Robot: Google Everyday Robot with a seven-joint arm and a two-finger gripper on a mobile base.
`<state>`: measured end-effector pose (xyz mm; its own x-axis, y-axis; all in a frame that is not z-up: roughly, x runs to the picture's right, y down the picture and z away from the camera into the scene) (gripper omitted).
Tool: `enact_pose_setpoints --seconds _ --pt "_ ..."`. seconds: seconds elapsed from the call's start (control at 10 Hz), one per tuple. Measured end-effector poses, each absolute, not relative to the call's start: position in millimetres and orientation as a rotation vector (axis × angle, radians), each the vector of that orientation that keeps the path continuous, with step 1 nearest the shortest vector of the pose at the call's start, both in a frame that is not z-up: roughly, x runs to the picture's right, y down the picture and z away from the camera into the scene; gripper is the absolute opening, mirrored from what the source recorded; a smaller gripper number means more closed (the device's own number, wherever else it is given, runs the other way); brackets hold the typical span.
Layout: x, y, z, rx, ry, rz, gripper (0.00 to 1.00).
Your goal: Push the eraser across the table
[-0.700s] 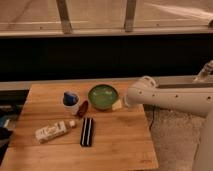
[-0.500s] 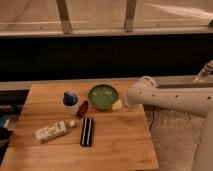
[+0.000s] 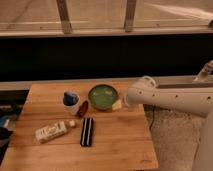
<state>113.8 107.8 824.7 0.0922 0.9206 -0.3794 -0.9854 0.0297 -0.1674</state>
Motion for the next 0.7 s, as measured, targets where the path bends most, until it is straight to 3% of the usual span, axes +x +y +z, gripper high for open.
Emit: enact_pose_setpoints --seconds 0.7 --pt "113.8 107.8 824.7 -0.433 0.184 1.482 0.78"
